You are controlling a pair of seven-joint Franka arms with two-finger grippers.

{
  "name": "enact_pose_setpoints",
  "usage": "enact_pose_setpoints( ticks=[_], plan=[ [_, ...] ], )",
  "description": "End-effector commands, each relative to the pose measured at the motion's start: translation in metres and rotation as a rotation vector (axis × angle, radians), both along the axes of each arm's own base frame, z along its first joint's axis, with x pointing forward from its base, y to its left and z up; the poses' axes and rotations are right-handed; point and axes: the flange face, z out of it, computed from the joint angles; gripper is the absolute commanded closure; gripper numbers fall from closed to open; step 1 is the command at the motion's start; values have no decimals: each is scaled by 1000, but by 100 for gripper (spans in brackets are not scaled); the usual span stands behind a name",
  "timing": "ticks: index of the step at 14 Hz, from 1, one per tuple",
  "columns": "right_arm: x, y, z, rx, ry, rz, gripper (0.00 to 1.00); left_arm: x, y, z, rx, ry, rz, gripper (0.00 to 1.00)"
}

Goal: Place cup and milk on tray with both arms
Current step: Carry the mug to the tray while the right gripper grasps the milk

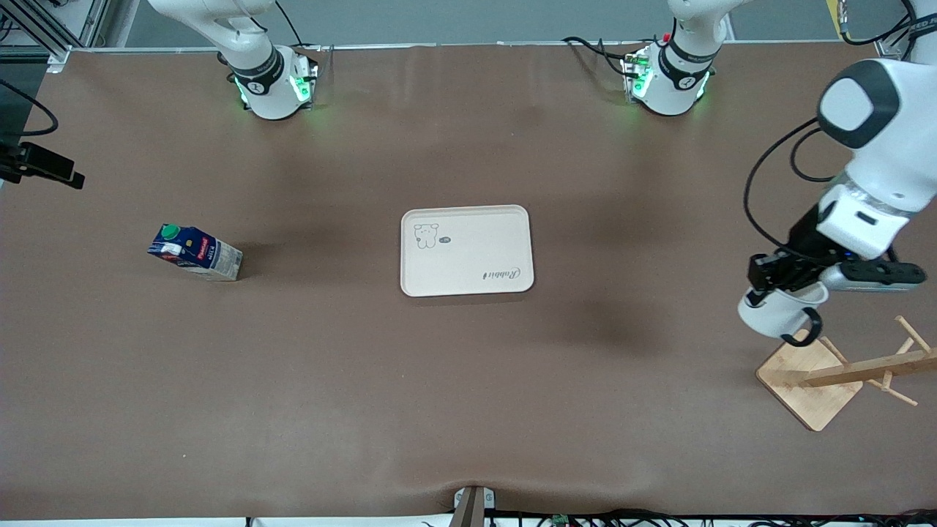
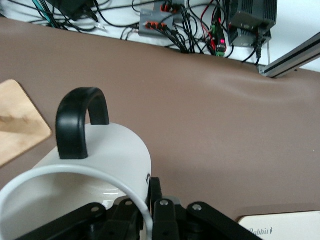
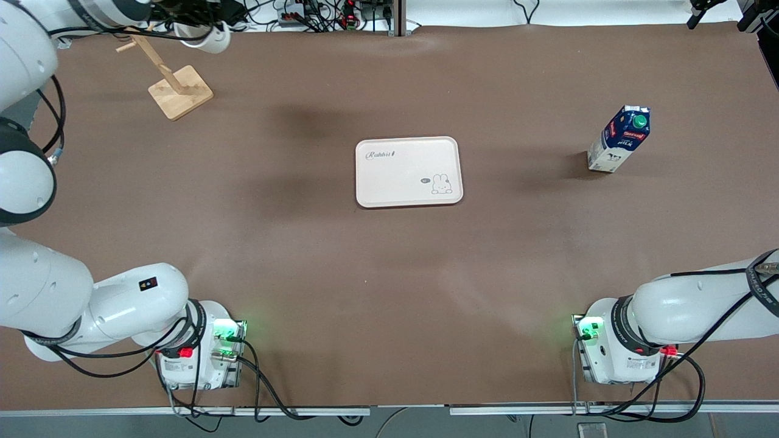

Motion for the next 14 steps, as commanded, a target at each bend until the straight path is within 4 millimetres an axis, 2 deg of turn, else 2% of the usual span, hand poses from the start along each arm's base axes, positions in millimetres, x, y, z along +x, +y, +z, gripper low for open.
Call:
enact_pose_setpoints(
  ticks=[1, 4, 8, 10, 12, 14],
  plan=[
    [5, -5, -1, -20, 7, 5, 0, -3, -54, -10, 35, 35, 29, 100],
    [9, -5, -6, -23, 10, 5, 0, -4, -120, -25, 48, 113, 28, 100],
    [35, -6, -45, -33, 35, 9, 0, -14, -205, -30, 39, 222, 48, 100],
    [45, -11, -64, -36, 55, 1, 0, -20, -242, -47, 29, 309, 77, 100],
    [49, -21, -75, -21, 46, -12, 0, -22, -277, -71, 26, 372, 113, 100],
    [58, -21, -97, -19, 73, -9, 0, -22, -310, -90, 12, 422, 161, 100]
  ],
)
